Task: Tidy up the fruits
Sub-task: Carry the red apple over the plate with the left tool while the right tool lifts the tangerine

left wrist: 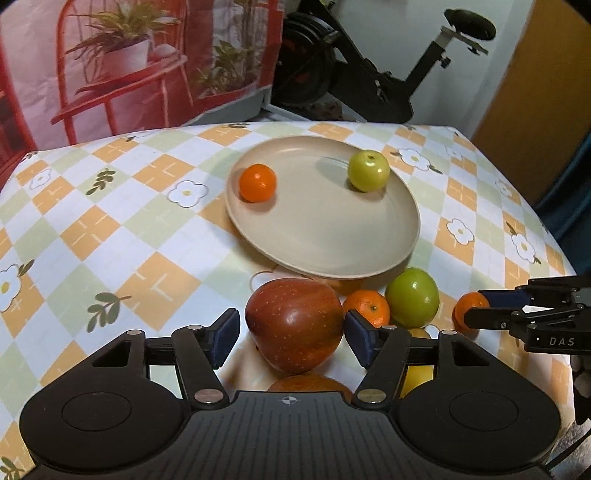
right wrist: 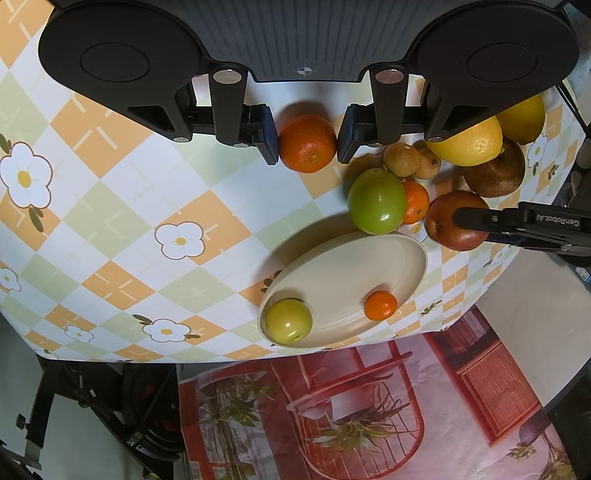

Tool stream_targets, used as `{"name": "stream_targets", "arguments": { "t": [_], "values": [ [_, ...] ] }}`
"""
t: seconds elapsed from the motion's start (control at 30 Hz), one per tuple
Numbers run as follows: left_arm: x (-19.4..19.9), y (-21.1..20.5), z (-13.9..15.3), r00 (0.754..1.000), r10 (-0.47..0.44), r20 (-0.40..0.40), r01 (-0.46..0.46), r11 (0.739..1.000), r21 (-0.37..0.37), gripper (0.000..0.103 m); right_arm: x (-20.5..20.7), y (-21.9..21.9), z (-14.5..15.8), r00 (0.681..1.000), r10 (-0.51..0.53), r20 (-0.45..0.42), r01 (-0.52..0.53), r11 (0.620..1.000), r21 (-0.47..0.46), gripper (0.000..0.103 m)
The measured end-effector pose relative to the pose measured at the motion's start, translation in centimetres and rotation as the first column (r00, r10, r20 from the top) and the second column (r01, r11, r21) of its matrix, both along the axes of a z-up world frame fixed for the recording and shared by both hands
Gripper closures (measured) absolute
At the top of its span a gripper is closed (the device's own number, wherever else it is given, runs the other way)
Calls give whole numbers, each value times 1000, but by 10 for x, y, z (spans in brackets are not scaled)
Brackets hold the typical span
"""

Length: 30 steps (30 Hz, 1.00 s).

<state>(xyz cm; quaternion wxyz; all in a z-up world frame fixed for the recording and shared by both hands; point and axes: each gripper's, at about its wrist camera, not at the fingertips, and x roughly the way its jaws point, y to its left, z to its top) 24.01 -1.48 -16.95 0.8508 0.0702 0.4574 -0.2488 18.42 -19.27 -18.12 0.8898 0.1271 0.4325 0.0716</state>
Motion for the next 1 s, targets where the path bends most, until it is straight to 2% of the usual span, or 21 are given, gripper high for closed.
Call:
{"name": "stream_targets", "arguments": {
  "t": [0.2, 0.37, 0.57, 0.87, 1.0],
  "values": [
    [-1, -9, -3, 1000, -4, 2, 4, 1000, 13, 39, 0, 0, 0, 1000, 0, 0, 0, 1000, 0, 71],
    [1, -7, -6, 1000, 11, -16, -11, 1000, -4, 36, 0, -1, 0, 1000, -3, 1, 3, 1000, 3, 71],
    [-3, -11, -6, 1000, 13, 1, -13, 1000, 13, 38, -2, -1, 0, 1000, -6, 1, 6, 1000, 0, 71],
    [-4, 13, 4, 994, 109, 25, -107, 992, -60, 40, 1, 1, 2, 1000, 16, 1, -16, 999, -31, 71],
    [-1, 18, 8, 991, 131, 33, -129, 990, -61, 40, 8, 3, 5, 1000, 31, 2, -31, 998, -58, 71]
  ]
}}
